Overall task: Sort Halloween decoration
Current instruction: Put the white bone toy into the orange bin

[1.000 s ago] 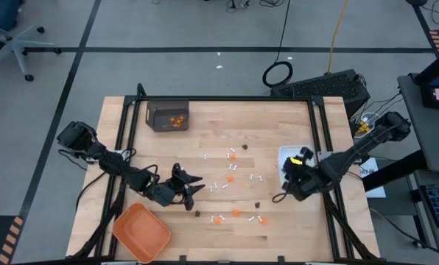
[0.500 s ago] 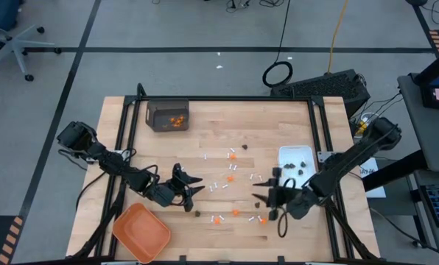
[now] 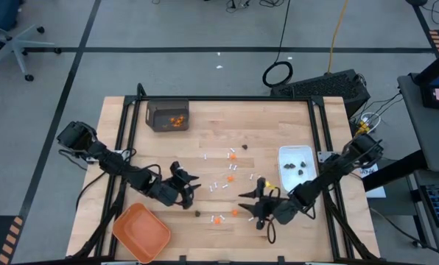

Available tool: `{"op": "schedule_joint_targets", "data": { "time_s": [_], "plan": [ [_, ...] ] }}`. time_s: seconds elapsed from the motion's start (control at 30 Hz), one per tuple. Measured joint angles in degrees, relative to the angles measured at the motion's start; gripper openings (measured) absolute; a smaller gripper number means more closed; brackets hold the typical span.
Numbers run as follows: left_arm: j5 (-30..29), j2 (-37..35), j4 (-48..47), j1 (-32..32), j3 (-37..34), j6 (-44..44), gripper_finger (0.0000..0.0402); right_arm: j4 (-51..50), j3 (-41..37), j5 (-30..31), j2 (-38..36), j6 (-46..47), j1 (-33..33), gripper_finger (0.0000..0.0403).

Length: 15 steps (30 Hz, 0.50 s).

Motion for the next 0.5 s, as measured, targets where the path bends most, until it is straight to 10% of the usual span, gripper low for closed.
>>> {"op": "schedule_joint_targets", "data": {
  "time_s": [0.5],
  "plan": [
    [9.9, -0.1, -18.9, 8.8, 1.5, -9.5, 0.0138, 1.6, 0.0, -5.9, 0.1, 1.9, -1.7, 0.0141]
  ]
}}
